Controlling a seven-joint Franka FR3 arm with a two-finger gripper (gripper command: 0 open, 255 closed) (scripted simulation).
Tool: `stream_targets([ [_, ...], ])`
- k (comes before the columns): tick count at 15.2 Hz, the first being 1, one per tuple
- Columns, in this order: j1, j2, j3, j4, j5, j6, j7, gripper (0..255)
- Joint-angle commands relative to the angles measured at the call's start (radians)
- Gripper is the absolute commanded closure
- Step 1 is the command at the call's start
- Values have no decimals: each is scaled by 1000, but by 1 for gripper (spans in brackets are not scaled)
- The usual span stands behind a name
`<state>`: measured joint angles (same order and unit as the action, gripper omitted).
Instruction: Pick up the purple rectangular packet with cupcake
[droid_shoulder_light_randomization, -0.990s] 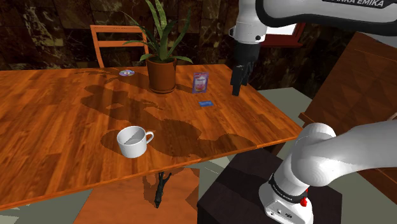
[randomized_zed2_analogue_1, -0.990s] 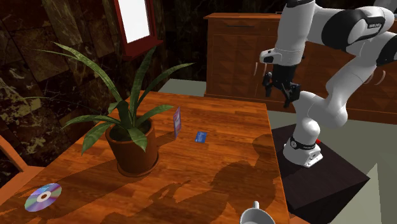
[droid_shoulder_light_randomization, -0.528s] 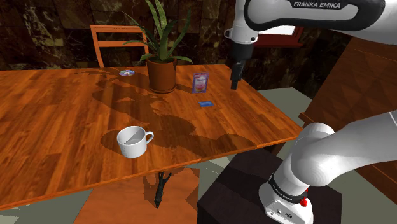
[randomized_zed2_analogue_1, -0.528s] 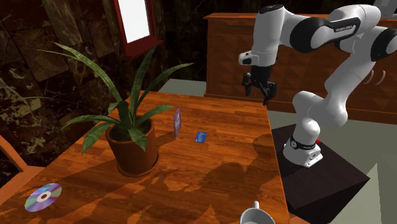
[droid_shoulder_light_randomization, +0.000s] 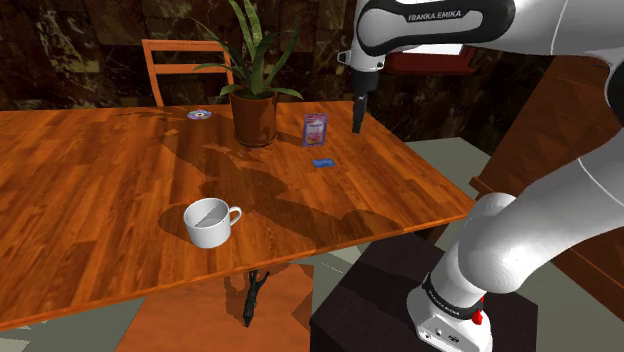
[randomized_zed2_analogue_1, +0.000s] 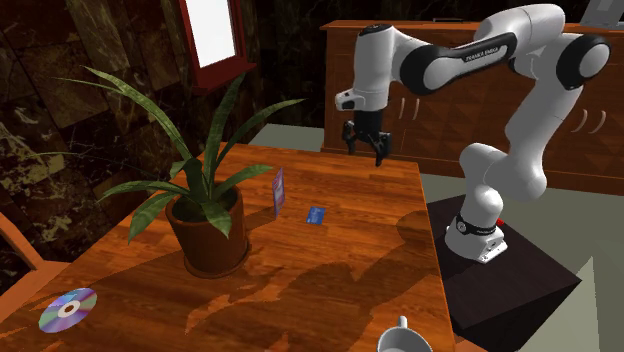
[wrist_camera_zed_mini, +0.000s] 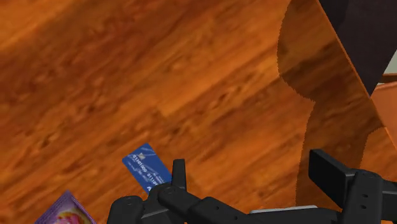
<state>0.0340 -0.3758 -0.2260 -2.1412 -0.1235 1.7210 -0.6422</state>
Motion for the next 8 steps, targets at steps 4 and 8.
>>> stream_targets([
  [4, 8, 184, -72, 138, 25, 62, -200, 0],
  [8, 3, 341, -109, 271, 75, 91, -354, 0],
])
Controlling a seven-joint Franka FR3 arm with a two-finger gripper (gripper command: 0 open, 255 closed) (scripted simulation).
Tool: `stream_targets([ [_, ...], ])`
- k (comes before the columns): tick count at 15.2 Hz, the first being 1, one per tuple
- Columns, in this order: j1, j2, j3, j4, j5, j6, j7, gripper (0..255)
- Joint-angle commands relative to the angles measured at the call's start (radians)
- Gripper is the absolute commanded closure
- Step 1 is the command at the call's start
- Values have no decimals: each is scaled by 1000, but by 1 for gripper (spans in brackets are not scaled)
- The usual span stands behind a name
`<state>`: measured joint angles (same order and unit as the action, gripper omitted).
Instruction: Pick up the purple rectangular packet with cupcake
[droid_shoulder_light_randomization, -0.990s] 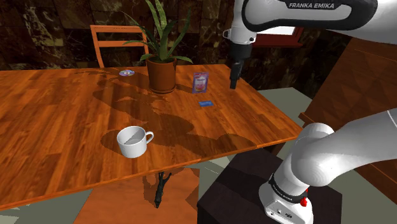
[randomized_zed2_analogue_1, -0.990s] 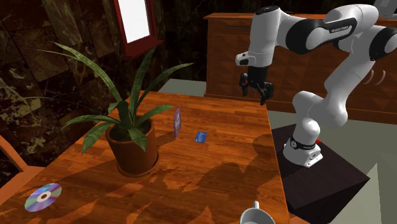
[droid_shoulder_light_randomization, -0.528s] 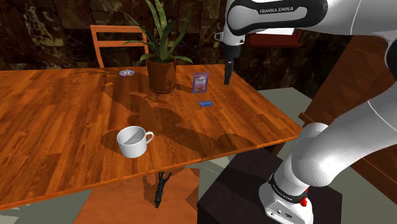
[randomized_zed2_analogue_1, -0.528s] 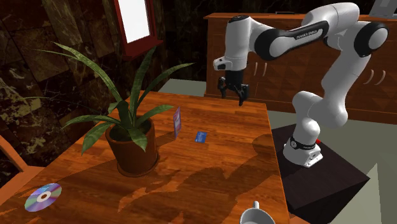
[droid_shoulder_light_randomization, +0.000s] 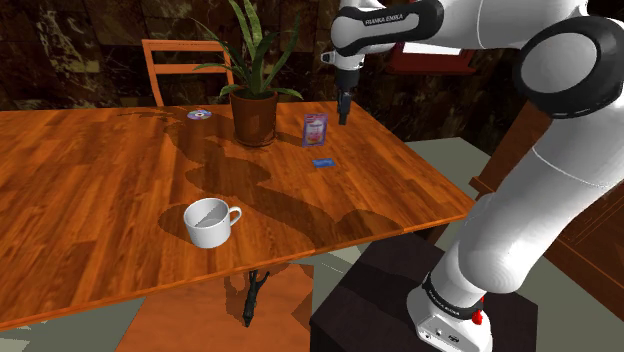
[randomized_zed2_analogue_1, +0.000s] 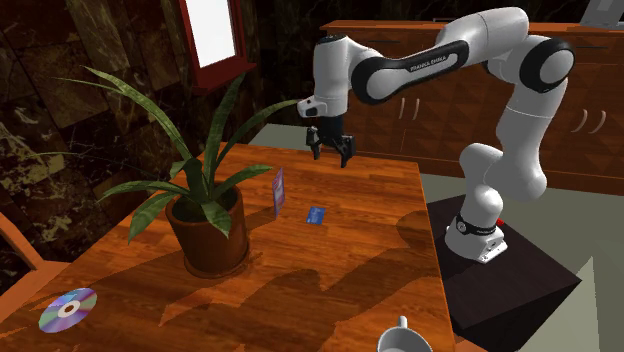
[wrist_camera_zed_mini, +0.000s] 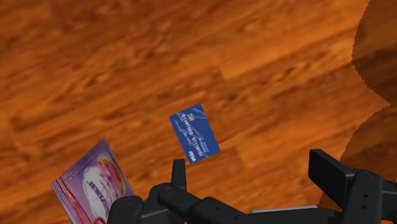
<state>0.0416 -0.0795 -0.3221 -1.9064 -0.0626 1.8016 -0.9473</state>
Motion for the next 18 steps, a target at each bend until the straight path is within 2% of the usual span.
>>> stream_targets([
  [1, -8, 86, -18, 73, 29, 14, -87, 0],
  [7, -54, 342, -23, 342, 127, -1, -296, 0],
  [12, -119, 578, 8, 647, 197, -68, -432, 0],
  [18, -115, 582, 12, 585, 199, -3, -436, 0],
])
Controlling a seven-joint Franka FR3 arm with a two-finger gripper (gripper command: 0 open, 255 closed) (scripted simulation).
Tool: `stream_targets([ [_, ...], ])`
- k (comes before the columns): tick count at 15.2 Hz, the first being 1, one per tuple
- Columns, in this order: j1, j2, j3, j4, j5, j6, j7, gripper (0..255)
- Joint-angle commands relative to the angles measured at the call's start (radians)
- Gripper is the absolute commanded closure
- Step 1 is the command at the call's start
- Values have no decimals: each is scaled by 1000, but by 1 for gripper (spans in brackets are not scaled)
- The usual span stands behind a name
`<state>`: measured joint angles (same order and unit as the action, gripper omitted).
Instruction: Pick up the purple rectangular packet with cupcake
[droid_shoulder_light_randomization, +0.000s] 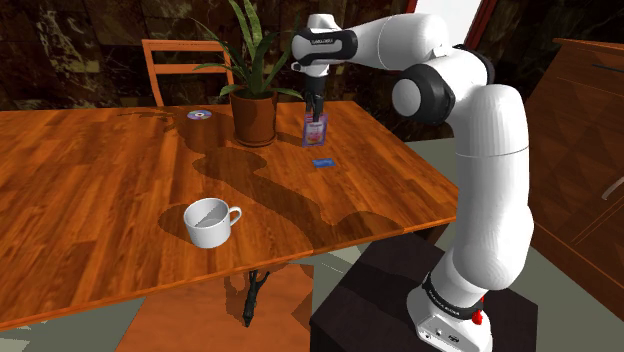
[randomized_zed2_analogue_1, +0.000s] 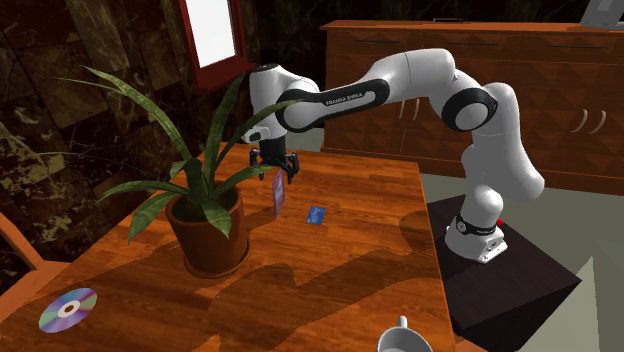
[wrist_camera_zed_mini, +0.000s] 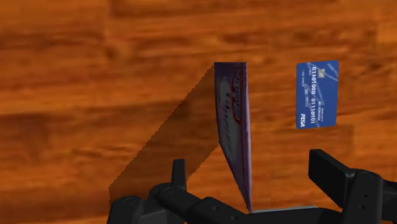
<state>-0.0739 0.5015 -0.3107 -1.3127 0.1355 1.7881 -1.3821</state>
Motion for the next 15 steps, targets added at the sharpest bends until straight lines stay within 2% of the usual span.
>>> stream_targets([
  [1, 1, 2, 1, -21, 1, 24, -2, 0],
  [4, 2, 4, 1, -40, 2, 44, -3, 0],
  [5, 2, 5, 1, -39, 2, 44, -3, 255],
  [15, 2, 3, 1, -28, 1, 31, -2, 255],
])
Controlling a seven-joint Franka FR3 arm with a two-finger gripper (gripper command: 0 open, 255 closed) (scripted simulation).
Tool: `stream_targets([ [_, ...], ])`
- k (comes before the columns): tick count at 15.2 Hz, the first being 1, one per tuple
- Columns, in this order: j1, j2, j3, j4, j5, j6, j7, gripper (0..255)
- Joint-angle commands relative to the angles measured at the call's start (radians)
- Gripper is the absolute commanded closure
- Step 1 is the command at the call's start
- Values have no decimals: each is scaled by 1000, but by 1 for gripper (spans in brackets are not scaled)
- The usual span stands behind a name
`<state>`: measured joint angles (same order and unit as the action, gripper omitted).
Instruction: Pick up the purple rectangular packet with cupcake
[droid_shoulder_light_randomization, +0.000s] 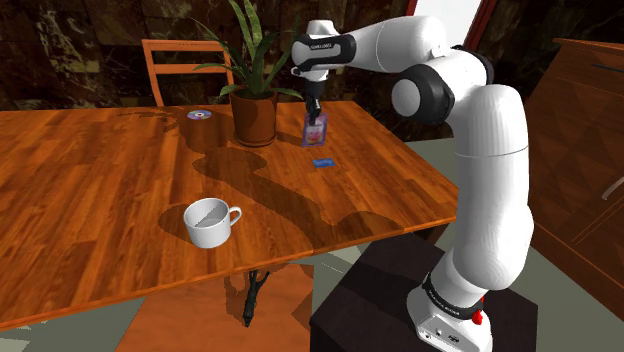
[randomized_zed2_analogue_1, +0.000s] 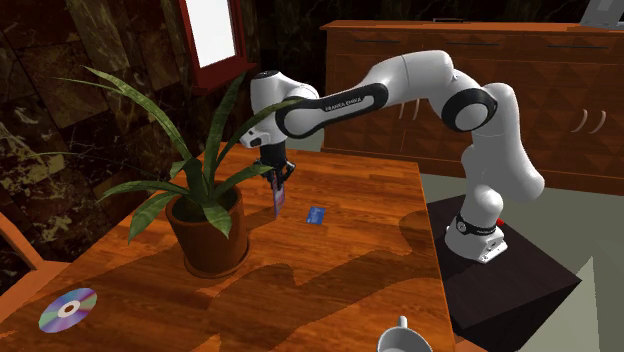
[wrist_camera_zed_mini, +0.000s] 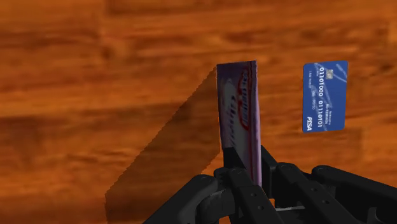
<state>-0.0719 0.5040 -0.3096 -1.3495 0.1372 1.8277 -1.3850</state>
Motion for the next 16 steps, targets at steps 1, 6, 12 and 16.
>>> stream_targets([
  [1, -1, -1, -1, 20, -1, -21, 1, 255],
  [6, -7, -1, -2, 88, -2, -88, 4, 255],
  [12, -17, 10, -3, 186, 0, -175, 6, 255],
  [16, -22, 17, -3, 227, 1, -209, 6, 255],
])
